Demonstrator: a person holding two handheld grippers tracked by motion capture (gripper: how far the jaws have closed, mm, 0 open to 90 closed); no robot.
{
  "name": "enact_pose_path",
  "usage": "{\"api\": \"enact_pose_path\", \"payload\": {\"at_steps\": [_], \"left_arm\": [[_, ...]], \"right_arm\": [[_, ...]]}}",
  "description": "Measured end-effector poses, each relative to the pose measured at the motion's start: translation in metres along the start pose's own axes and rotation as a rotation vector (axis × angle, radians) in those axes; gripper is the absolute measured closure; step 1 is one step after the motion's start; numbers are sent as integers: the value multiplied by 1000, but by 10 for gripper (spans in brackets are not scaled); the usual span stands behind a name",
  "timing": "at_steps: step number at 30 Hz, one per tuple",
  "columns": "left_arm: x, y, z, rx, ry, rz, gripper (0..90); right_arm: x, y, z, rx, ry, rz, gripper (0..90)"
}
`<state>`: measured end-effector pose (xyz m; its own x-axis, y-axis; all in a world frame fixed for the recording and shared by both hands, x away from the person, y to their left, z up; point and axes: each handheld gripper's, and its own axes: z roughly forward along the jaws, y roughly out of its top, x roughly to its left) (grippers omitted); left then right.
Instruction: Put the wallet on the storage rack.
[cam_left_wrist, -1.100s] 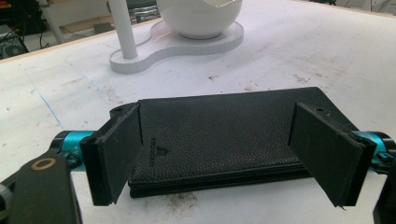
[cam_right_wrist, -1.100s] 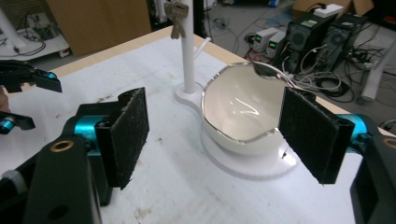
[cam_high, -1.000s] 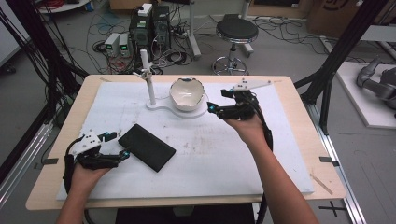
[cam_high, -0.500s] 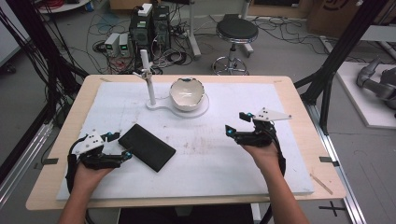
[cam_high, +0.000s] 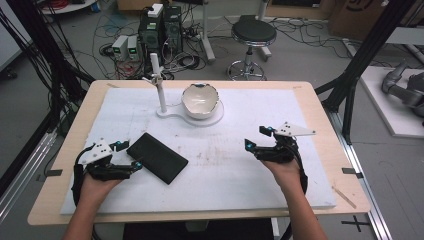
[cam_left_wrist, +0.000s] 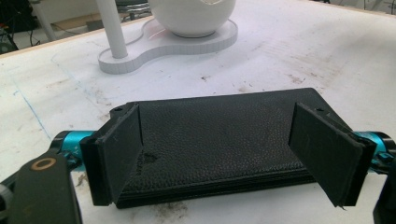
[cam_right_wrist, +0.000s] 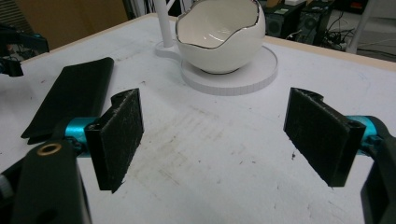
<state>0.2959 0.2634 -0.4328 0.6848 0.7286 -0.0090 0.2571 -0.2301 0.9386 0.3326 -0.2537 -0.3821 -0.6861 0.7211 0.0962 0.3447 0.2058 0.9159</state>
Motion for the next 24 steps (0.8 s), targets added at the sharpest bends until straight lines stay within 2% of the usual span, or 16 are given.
{"api": "enact_pose_path", "payload": {"at_steps": [10,16,24], "left_arm": [[2,-4,-10,-2,21,-5,177],[1,-4,-14,-5,28,-7,177],[2,-4,-15,-4,29,-5,177]], "right_arm": [[4,6,13,10,32,-12,203],[9,13,26,32,67,-22,203],[21,22,60,97,130,-32,203]]}}
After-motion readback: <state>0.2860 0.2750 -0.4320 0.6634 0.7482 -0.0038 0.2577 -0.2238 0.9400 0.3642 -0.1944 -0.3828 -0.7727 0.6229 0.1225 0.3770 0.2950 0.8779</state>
